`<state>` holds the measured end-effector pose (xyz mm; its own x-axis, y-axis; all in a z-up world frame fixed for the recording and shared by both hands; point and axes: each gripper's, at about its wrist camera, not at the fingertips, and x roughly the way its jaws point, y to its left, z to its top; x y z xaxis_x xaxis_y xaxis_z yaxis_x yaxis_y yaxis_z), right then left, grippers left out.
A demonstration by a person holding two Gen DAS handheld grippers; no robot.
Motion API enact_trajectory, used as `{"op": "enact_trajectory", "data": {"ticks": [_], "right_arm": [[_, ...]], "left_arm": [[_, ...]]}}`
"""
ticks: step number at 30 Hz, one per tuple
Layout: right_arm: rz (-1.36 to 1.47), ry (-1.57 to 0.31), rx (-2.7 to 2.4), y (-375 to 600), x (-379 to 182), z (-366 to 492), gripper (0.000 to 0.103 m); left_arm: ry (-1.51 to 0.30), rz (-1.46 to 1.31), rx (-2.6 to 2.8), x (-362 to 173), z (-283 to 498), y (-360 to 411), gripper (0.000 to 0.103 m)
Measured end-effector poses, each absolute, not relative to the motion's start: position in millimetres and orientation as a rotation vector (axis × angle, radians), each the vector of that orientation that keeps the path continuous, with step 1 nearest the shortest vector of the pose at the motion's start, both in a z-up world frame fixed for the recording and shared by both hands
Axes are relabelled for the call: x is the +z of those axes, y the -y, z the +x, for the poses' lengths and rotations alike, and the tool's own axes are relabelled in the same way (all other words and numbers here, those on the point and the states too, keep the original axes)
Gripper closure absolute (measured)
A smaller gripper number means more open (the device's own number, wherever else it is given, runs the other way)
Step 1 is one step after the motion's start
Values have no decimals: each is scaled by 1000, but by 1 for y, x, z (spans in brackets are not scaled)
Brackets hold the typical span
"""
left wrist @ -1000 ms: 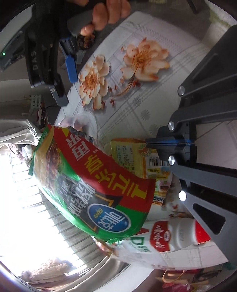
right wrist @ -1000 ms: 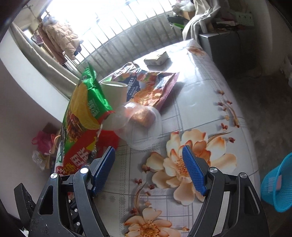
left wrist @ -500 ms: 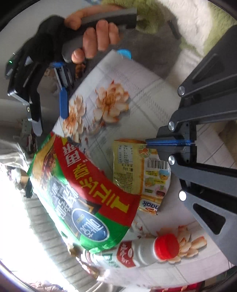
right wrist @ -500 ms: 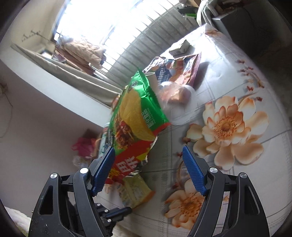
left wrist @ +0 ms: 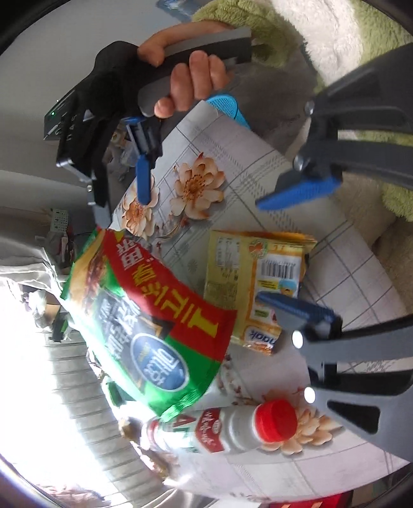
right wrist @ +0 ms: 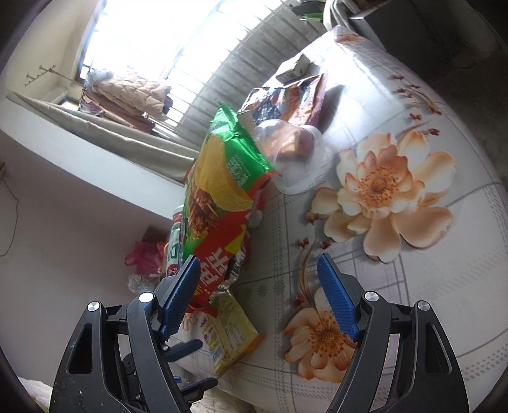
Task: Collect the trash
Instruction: 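Move the left tool back to the table and grasp the yellow snack packet, then lift the yellow packet with the left tool while the right tool grasps the clear plastic lid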
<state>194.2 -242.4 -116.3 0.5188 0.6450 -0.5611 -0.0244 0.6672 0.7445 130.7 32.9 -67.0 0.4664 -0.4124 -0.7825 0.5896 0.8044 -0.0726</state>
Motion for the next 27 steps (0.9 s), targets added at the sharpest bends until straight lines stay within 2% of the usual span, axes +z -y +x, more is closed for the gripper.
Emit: {"op": "enact_trajectory", "data": {"ticks": [2, 7, 9, 11, 13, 17, 22, 27], "right_arm": [[763, -952, 438, 246, -118, 191, 30], [777, -944, 434, 250, -118, 188, 30], [775, -940, 438, 250, -117, 187, 30], [777, -940, 440, 251, -117, 187, 30], [779, -941, 441, 251, -118, 186, 30], [784, -950, 440, 250, -119, 186, 30], [787, -937, 443, 247, -116, 186, 30], [788, -929, 438, 248, -113, 186, 30]], "left_arm": [[-877, 260, -624, -70, 131, -26, 41], [-932, 396, -572, -94, 140, -7, 41], [-936, 367, -578, -95, 143, -9, 43], [-944, 342, -582, -94, 148, -12, 48], [-944, 323, -585, -94, 150, -15, 58], [-942, 303, -599, -92, 153, -18, 68], [-939, 293, -618, -89, 155, -25, 90], [-978, 173, -697, -80, 152, -41, 95]]}}
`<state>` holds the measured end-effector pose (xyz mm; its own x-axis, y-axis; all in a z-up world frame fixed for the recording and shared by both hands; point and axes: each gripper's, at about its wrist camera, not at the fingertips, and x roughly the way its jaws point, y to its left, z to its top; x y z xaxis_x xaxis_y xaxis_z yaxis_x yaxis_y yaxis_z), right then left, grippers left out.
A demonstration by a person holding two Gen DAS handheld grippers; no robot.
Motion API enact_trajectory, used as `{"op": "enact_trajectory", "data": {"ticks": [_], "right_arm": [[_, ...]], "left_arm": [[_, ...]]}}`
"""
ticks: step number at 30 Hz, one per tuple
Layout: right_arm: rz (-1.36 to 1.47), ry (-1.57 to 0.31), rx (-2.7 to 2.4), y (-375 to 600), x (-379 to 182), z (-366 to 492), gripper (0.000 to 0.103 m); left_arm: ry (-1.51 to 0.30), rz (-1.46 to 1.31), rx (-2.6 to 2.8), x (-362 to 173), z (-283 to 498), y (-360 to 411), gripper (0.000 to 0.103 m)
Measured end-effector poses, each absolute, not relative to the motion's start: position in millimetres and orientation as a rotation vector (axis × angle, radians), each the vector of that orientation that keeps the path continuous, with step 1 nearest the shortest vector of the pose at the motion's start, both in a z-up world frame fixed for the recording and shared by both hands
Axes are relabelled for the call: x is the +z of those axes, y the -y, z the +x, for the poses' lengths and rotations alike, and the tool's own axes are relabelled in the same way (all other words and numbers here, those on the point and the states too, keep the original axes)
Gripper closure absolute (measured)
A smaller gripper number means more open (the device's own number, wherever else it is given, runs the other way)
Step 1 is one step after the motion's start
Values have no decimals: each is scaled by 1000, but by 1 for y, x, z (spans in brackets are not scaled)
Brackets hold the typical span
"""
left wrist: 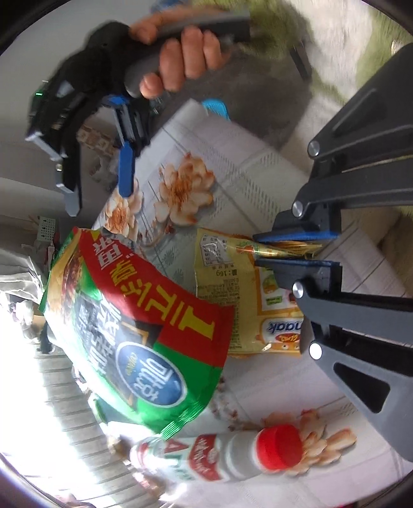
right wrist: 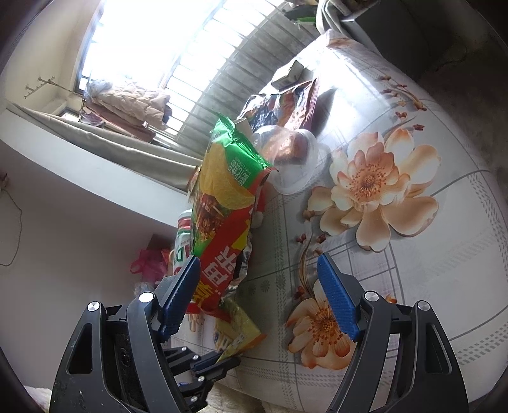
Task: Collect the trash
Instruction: 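Lift the yellow packet with the left tool while the right tool grasps the clear plastic lid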
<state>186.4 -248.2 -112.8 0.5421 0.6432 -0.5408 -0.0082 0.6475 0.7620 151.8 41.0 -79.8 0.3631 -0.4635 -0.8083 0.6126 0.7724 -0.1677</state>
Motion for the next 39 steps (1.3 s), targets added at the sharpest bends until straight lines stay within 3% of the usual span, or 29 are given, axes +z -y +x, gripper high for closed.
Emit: {"op": "enact_trajectory", "data": {"ticks": [17, 30, 31, 36, 39], "right_arm": [[816, -848, 342, 275, -99, 220, 30], [823, -905, 504, 249, -99, 280, 34], [818, -915, 523, 244, -99, 281, 37], [808, -931, 618, 232, -93, 276, 82], [786, -908, 669, 226, -79, 264, 90]], "left_arm": [[-848, -148, -949, -14, 128, -78, 96], [-790, -210, -698, -13, 179, -88, 96], [-787, -214, -691, -13, 181, -89, 96], [-785, -187, -647, -17, 190, -87, 96], [-790, -193, -641, -19, 192, -88, 96]]}}
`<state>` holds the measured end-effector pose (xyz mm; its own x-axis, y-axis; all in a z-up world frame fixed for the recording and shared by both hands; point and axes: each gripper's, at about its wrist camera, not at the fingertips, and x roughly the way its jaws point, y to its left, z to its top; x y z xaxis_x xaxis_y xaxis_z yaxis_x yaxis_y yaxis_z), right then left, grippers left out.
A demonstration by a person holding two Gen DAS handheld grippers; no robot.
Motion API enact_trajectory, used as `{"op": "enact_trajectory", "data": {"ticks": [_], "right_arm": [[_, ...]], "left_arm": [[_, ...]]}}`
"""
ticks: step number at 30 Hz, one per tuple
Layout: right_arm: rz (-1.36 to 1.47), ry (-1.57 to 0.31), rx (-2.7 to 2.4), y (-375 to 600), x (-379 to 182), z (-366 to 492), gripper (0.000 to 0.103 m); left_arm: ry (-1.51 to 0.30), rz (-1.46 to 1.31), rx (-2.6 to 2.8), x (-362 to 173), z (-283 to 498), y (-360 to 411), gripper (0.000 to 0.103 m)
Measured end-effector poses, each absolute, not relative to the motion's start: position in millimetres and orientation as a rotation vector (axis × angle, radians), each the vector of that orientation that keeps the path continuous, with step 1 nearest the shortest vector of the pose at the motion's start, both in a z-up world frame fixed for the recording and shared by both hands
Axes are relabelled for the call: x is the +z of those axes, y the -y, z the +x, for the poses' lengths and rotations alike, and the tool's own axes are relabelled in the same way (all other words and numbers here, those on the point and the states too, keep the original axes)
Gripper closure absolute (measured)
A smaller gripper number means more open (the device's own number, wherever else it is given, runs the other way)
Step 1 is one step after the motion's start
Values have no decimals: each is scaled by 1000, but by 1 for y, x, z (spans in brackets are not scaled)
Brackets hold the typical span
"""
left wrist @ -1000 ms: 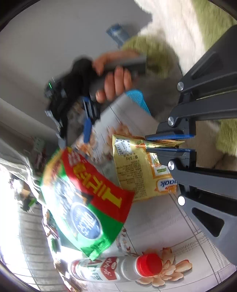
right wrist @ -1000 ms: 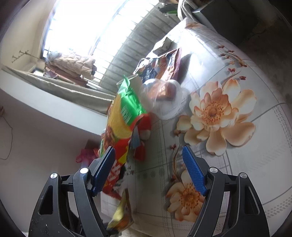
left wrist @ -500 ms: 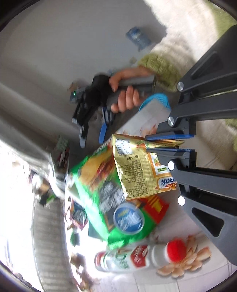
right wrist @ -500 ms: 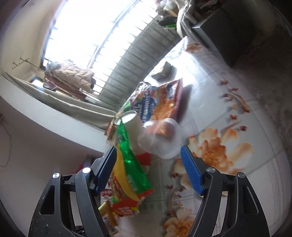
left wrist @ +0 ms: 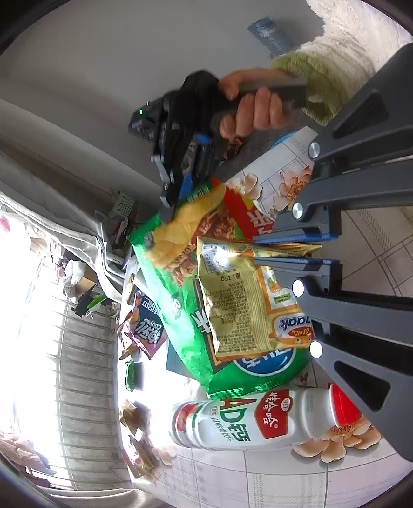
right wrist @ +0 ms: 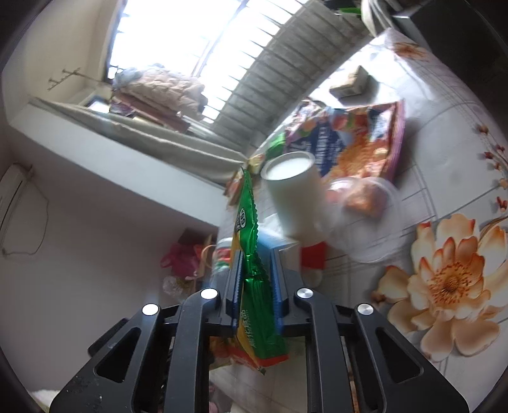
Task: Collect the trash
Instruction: 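Lift the yellow packet with the left tool while the right tool grasps the clear plastic lid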
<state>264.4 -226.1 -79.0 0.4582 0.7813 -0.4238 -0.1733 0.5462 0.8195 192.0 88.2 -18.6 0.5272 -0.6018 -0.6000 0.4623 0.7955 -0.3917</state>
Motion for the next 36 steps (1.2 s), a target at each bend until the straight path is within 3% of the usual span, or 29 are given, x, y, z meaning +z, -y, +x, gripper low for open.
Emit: {"op": "enact_trajectory", "data": {"ticks": [6, 15, 22, 25, 28, 29, 36], "right_arm": [[735, -898, 729, 224, -64, 217, 93], [843, -1119, 597, 241, -129, 144, 94], [927, -996, 392, 295, -135, 150, 94], [808, -1006, 281, 301, -131, 159, 83], [747, -1005, 202, 306, -126, 163, 55], [727, -988, 170, 309, -121, 162, 42], [531, -882, 106, 303, -91, 170, 35]], "left_arm": [[-718, -185, -630, 4, 177, -98, 96], [-771, -136, -669, -6, 168, -81, 96], [-815, -111, -686, -25, 166, -63, 96], [-861, -58, -655, -41, 169, -55, 96], [-913, -29, -631, -57, 173, -50, 96], [-919, -27, -630, -60, 173, -49, 96], [-902, 8, -638, -58, 172, -44, 96]]}}
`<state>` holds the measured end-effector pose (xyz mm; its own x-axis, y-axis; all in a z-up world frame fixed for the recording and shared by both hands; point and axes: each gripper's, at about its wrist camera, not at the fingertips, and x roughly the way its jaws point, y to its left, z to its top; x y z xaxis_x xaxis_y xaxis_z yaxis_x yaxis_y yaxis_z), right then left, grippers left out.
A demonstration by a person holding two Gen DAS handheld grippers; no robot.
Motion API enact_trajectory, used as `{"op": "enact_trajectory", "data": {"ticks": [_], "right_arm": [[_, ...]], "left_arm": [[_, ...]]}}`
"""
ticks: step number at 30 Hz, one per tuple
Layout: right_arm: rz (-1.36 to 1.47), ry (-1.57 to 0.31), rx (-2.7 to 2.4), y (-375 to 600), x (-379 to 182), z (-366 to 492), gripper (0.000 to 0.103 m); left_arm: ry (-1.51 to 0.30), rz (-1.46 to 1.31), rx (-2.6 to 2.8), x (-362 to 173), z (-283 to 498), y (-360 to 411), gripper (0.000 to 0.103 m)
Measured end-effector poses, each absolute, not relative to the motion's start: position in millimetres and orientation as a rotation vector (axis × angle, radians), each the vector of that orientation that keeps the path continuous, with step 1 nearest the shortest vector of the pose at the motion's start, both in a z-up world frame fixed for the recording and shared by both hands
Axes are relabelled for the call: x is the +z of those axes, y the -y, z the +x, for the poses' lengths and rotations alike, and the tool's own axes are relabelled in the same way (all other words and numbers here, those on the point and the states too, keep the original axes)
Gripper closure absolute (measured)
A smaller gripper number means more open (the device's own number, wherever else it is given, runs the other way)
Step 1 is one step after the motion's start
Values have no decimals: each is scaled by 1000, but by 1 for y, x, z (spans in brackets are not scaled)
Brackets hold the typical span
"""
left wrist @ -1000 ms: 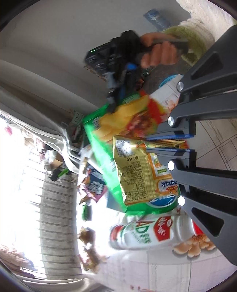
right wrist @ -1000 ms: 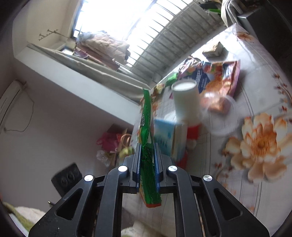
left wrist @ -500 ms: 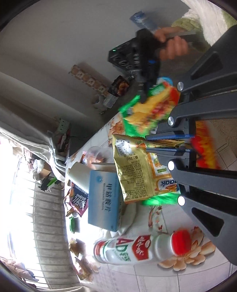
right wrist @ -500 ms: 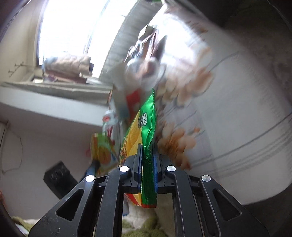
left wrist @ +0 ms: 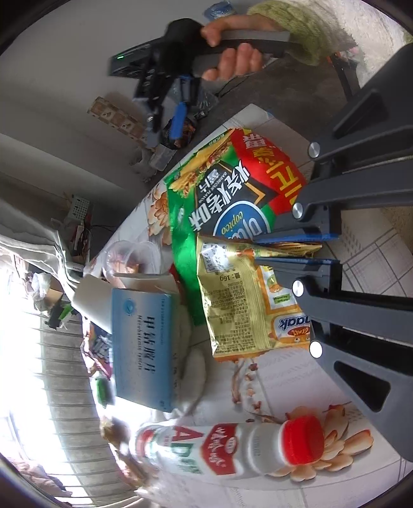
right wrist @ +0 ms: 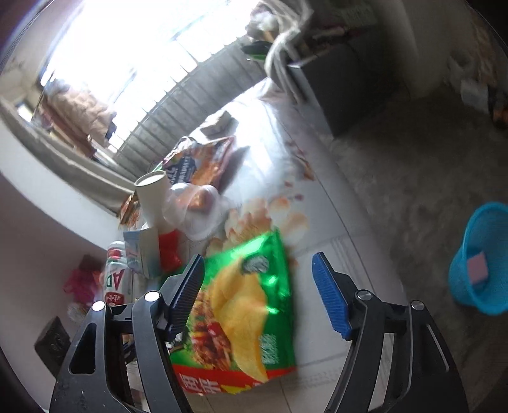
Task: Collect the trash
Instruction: 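Lift the yellow packet with the left tool while the right tool grasps the clear plastic lid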
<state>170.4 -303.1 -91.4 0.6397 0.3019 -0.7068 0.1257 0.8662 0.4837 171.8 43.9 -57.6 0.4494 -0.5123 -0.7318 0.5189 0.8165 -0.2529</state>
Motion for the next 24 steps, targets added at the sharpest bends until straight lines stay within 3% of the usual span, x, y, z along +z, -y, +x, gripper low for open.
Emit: {"op": "enact_trajectory", "data": {"ticks": [9, 21, 24], "right_arm": [[303, -833, 270, 231, -71, 236, 30], [26, -940, 304, 176, -107, 307, 30], [15, -959, 298, 174, -115, 311, 36]], "left_arm": [[-841, 44, -642, -43, 170, -39, 96], [-845, -6, -666, -41, 181, -43, 96], [-847, -1, -672, -43, 181, -43, 96]]}}
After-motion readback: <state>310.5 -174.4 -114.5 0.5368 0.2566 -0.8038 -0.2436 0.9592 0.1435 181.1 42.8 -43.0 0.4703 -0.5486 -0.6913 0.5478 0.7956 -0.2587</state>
